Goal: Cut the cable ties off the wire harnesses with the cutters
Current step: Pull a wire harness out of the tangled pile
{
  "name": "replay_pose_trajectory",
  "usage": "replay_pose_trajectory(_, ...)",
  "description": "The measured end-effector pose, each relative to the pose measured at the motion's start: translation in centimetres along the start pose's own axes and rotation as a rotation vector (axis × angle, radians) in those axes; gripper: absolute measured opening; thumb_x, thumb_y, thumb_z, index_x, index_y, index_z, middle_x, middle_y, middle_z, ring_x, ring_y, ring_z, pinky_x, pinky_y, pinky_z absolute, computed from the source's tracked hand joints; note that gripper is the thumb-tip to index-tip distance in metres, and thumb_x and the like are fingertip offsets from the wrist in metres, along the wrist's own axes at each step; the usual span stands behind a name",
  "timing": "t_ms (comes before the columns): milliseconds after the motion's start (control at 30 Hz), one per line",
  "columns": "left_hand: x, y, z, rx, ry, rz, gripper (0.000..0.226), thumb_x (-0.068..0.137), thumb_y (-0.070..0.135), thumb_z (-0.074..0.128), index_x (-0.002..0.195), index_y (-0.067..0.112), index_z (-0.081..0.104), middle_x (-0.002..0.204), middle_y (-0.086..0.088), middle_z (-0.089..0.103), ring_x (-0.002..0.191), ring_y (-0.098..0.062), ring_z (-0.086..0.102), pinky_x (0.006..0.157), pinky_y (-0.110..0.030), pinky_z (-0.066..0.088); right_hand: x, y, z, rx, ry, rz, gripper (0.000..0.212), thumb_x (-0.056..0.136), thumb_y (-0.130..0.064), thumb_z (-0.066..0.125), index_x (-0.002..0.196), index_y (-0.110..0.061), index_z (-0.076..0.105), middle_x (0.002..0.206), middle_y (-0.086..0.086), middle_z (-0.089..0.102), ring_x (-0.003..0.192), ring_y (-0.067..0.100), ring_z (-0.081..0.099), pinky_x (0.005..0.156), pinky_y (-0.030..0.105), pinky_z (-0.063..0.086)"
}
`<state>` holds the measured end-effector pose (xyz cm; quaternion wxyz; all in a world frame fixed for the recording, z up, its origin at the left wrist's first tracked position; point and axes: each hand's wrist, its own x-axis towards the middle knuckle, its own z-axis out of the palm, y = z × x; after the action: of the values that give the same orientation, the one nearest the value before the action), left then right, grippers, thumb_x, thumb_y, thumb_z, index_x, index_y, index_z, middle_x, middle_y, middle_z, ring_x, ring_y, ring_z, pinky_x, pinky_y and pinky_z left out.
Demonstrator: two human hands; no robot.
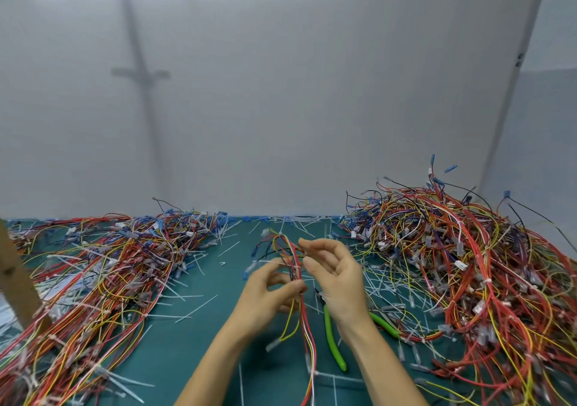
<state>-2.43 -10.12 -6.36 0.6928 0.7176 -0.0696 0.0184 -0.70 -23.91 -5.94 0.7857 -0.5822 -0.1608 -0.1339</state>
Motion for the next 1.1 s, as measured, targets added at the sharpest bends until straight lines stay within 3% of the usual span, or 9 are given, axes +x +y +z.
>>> replay_pose_trajectory(133,0.2,0.5,-0.8,-0.112,0.168,-0.018,0.021,0.092,0.003,0.062,0.109,0.015,0.063,0.075,-0.003,0.072,0.054,-0.013,0.062,0.054,-0.026,0.056,-0.1,-0.1,-0.1,-0.382,0.065,-0.008,0.009,0.086,-0.012,0.071,0.084,-0.02,0.067,0.082,-0.005,0.072,0.08,0.008,0.066,0.077,0.024,0.051)
replay_pose_trajectory(233,0.1,0.8,-1.0,-0.177,0.251,-0.022,0.016,0.091,0.005,0.064,0.1,0.019,0.065,0.076,-0.003,0.074,0.053,-0.013,0.063,0.05,-0.024,0.054,-0.2,-0.4,-0.4,-0.676,-0.226,0.232,0.027,0.084,-0.047,0.069,0.073,-0.022,0.069,0.068,-0.007,0.07,0.058,0.0,0.058,0.065,0.022,0.046)
replay_pose_trajectory(300,0.1,1.0,-0.9,-0.226,0.285,-0.016,0.013,0.09,0.004,0.064,0.096,0.015,0.066,0.085,-0.011,0.074,0.054,-0.017,0.066,0.049,-0.026,0.055,-0.7,-0.4,-0.1,-0.785,-0.442,0.331,0.032,0.083,-0.047,0.068,0.068,-0.02,0.071,0.068,-0.003,0.072,0.054,0.001,0.056,0.061,0.02,0.046)
replay_pose_trajectory(367,0.0,1.1,-0.8,-0.262,0.285,-0.001,0.013,0.091,0.006,0.063,0.104,0.009,0.067,0.096,-0.014,0.075,0.061,-0.024,0.07,0.053,-0.027,0.056,-1.0,-0.4,0.4,-0.684,-0.489,0.334,0.025,0.087,-0.029,0.069,0.064,-0.019,0.069,0.068,0.003,0.073,0.053,0.002,0.055,0.059,0.021,0.045)
replay_pose_trajectory(467,0.1,1.5,-1.0,-0.289,0.224,-0.006,0.021,0.097,0.019,0.057,0.116,0.014,0.065,0.102,-0.006,0.075,0.079,-0.026,0.074,0.063,-0.027,0.058,-0.8,-0.7,0.6,-0.356,-0.299,0.314,0.02,0.091,-0.015,0.067,0.072,-0.016,0.072,0.063,0.002,0.069,0.043,0.002,0.045,0.047,0.016,0.036)
replay_pose_trajectory(567,0.0,1.9,-1.1,-0.164,0.102,-0.072,0.03,0.098,0.036,0.052,0.121,0.018,0.06,0.103,0.0,0.076,0.088,-0.025,0.074,0.074,-0.032,0.06,-0.4,-1.0,-0.1,-0.202,-0.1,0.285,0.022,0.093,-0.018,0.064,0.076,-0.006,0.073,0.055,-0.002,0.064,0.041,0.002,0.042,0.045,0.012,0.036)
replay_pose_trajectory(700,-0.9,2.2,-1.1,0.081,-0.204,-0.217,0.054,0.084,0.055,0.064,0.122,0.022,0.045,0.099,-0.003,0.076,0.083,-0.027,0.074,0.068,-0.029,0.058,-0.1,-0.9,-0.4,-0.035,0.027,0.354,0.021,0.088,-0.026,0.067,0.086,-0.006,0.075,0.063,-0.002,0.067,0.051,0.0,0.056,0.052,0.012,0.042)
replay_pose_trajectory(900,-1.3,1.9,-1.0,0.312,-0.419,-0.217,0.018,0.081,0.028,0.078,0.09,0.014,0.072,0.087,-0.009,0.076,0.063,-0.014,0.066,0.065,-0.027,0.054,0.1,-1.0,-0.7,0.062,0.065,0.39,0.02,0.084,-0.028,0.068,0.087,-0.009,0.076,0.072,0.005,0.072,0.039,0.003,0.034,0.04,0.015,0.031)
replay_pose_trajectory(1100,-1.2,2.1,-1.1,0.257,-0.275,-0.076,0.003,0.085,0.01,0.072,0.083,0.008,0.073,0.082,-0.015,0.074,0.054,-0.015,0.065,0.059,-0.024,0.051,0.1,-1.4,-0.6,0.165,-0.064,0.372,0.015,0.093,-0.012,0.059,0.098,-0.007,0.072,0.094,0.011,0.076,0.061,0.007,0.056,0.061,0.019,0.05)
